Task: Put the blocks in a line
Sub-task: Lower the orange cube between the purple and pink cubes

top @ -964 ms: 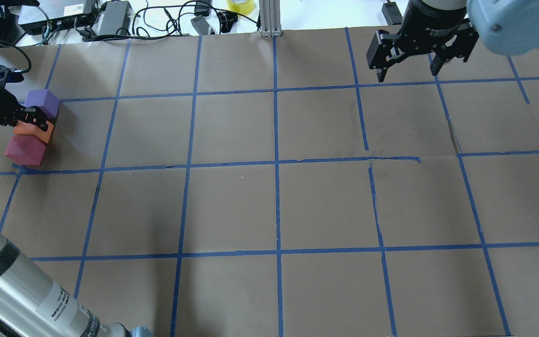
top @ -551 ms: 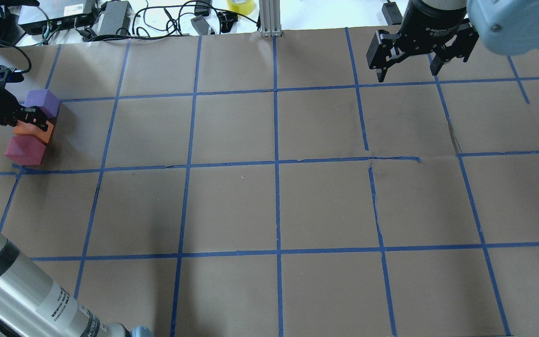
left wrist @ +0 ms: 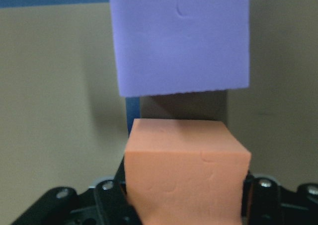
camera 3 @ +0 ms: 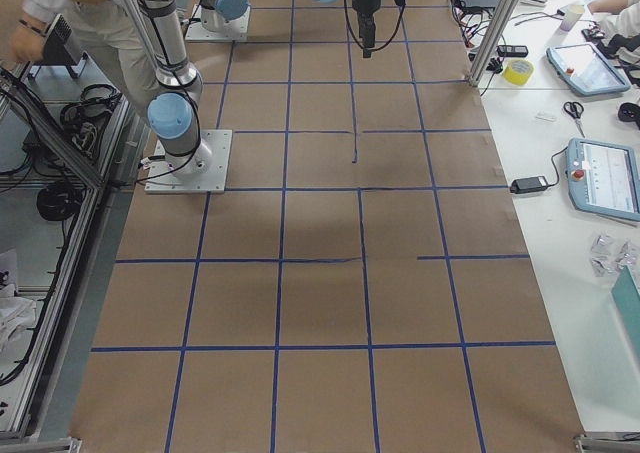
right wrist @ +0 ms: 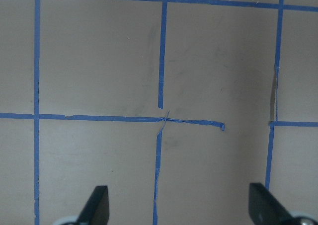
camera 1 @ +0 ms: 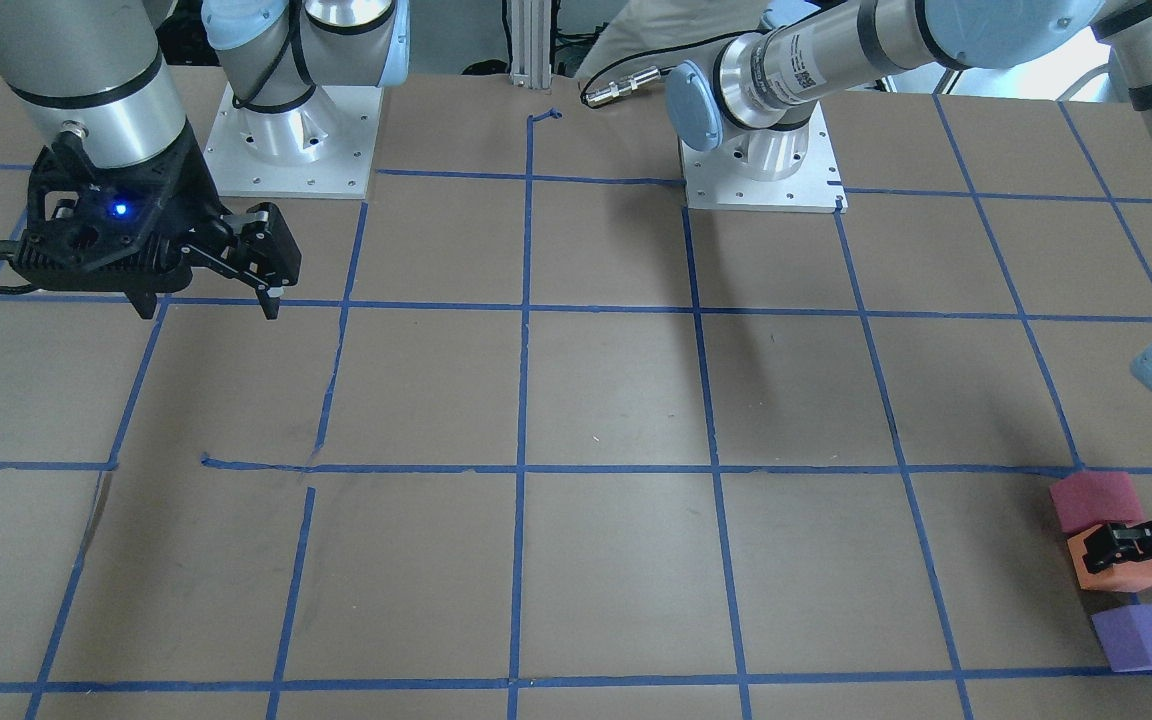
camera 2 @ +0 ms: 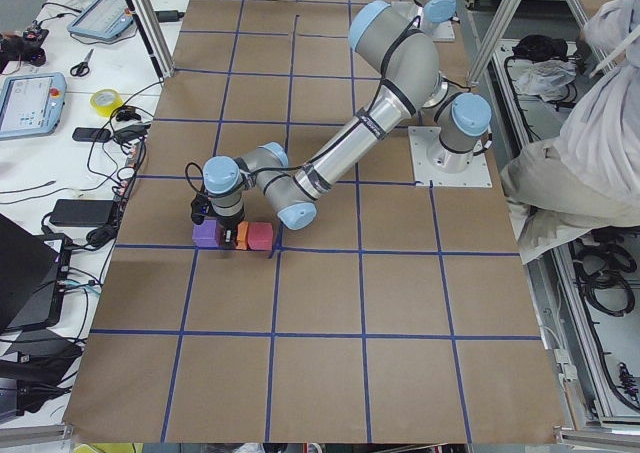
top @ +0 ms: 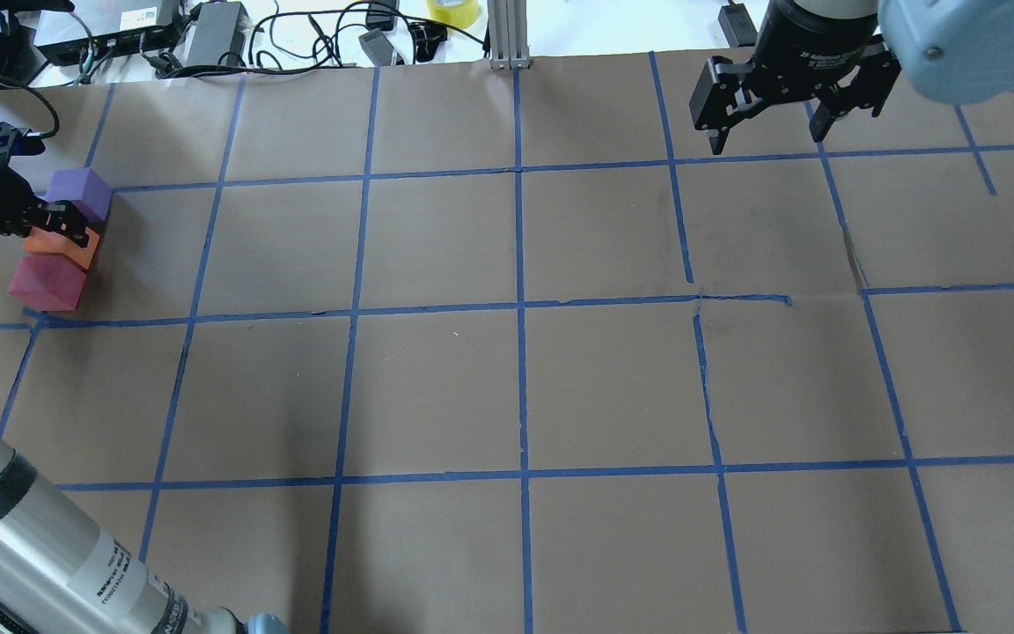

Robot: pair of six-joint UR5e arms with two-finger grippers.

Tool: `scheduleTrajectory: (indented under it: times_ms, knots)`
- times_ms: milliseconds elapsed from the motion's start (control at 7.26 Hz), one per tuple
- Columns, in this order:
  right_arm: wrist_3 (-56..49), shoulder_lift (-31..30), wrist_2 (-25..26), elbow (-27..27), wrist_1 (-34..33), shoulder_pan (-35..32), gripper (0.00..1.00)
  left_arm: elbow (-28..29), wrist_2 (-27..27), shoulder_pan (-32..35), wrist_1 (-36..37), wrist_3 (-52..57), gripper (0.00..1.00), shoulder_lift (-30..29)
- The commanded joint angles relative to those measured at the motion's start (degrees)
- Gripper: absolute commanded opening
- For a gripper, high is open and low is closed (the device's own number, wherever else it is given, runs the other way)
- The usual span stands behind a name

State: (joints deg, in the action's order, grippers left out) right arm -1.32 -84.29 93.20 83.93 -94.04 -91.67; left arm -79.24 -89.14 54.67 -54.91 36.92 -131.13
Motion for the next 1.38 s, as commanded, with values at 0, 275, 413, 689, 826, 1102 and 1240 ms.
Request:
scheduleTrajectory:
  times_ms: [0, 275, 413, 689, 826, 1102, 1240]
  knots:
    - [0.0, 0.1, 0.0, 0.0, 0.0, 0.0, 1.00, -0.5, 0.1, 0.0, 2.2, 0.0, 0.63, -0.1]
    - [0.0, 0.1, 0.0, 0.0, -0.1, 0.0, 1.00, -0.8, -0.2, 0.0, 3.2, 0.0, 1.00, -0.1]
    - [0.0, 0.1, 0.0, 0.0, -0.2, 0.0, 1.00, -0.8, 0.0, 0.0, 3.2, -0.4, 1.00, 0.0]
    - [0.0, 0.1, 0.0, 0.0, -0.1, 0.0, 1.00, -0.8, 0.4, 0.0, 3.1, -0.6, 1.00, 0.3]
    - [0.0, 0.1, 0.0, 0.0, -0.1, 0.0, 1.00, -0.8, 0.9, 0.0, 3.1, -0.6, 1.00, 0.3]
    - [0.0, 0.1, -0.1, 0.0, -0.1, 0.0, 1.00, -2.7, 5.5, 0.0, 3.2, -0.4, 1.00, 1.5]
    - [0.0, 0.1, 0.0, 0.0, -0.1, 0.0, 1.00, -3.2, 5.4, 0.0, 3.3, -0.1, 1.00, 1.7]
